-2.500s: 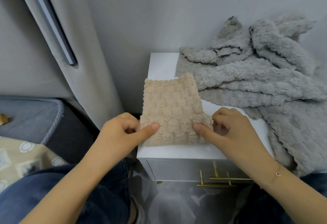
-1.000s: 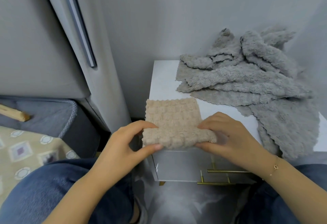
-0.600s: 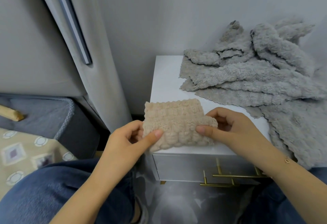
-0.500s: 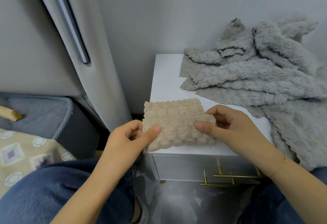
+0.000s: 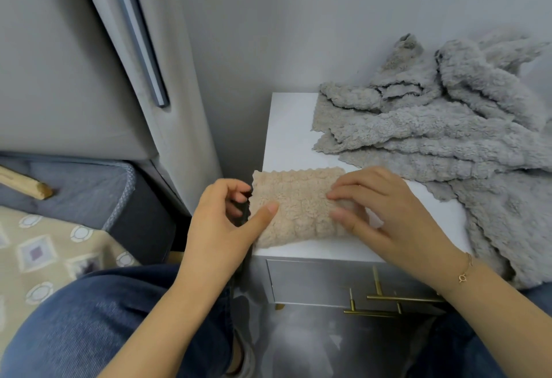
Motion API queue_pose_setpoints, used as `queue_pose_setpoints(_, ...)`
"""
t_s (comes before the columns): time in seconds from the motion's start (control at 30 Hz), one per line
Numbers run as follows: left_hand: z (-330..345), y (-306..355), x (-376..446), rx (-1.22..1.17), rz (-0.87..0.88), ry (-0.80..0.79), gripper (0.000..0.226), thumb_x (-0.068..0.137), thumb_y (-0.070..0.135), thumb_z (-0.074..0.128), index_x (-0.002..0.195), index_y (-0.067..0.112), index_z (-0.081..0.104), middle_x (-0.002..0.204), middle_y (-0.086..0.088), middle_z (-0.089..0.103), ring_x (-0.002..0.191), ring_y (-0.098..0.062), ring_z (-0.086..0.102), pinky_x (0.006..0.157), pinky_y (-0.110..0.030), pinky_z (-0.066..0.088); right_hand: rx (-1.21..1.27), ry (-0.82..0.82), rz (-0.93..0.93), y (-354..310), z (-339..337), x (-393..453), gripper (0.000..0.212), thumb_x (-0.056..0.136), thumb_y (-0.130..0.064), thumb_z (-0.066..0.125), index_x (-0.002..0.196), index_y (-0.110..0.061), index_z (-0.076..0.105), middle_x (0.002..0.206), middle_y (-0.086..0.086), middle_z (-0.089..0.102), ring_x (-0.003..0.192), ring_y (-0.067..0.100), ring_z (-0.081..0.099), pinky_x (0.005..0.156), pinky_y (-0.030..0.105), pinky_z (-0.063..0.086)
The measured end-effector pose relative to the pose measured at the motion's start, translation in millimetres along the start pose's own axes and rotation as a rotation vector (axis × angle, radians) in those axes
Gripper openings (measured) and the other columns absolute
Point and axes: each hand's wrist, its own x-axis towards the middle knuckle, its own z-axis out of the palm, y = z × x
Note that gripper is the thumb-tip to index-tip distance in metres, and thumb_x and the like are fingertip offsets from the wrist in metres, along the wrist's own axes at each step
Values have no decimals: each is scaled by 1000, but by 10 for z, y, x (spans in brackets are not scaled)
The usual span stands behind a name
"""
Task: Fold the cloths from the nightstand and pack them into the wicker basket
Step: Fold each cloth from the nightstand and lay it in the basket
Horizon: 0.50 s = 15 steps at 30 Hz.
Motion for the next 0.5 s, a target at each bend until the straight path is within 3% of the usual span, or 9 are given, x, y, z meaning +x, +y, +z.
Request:
queue_pose_setpoints(0.1, -68, 41, 14, 200, 311, -3, 29, 86, 46, 66, 109, 28, 61, 108, 14, 54, 99, -5, 55, 85, -12, 43, -55, -72, -7, 17, -22, -39, 49, 85, -58, 59, 114, -21, 68, 115, -11, 62, 109, 12, 55, 95, 33, 41)
queue_pose_setpoints(0.2, -139, 23, 14, 316, 540, -156, 32, 93, 46, 55, 118, 28, 63, 125, 18, 53, 121, -3, 47, 102, -23, 36, -81, -133, 1, 49, 9, -62, 56, 81, -62, 61, 122, -23, 62, 121, -12, 60, 114, 9, 52, 98, 31, 39)
queue_pose_setpoints(0.33, -152, -42, -29, 382, 571, -299, 54, 85, 61, 57, 132, 33, 53, 138, 23, 46, 132, 4, 36, 110, -19, 25, -32, -133, 39, 71, 39, -81, 57, 80, -59, 60, 126, -24, 60, 121, -14, 59, 114, 6, 49, 100, 29, 41)
queue_pose_setpoints(0.43, -151, -29, -25, 409, 559, -292, 52, 85, 57, 57, 132, 35, 51, 133, 25, 47, 127, 5, 39, 107, -19, 25, 49, -129, 64, 72, -2, -60, 52, 80, -58, 61, 122, -28, 63, 115, -21, 59, 110, 4, 52, 97, 21, 40)
queue_pose_setpoints(0.5, -167, 8, -37, 430, 561, -285, 50, 84, 60, 55, 129, 37, 52, 124, 32, 49, 119, 12, 40, 103, -11, 23, 187, -145, 136, 34, -81, -51, 44, 79, -60, 66, 117, -39, 61, 113, -28, 58, 110, -5, 52, 95, 11, 37)
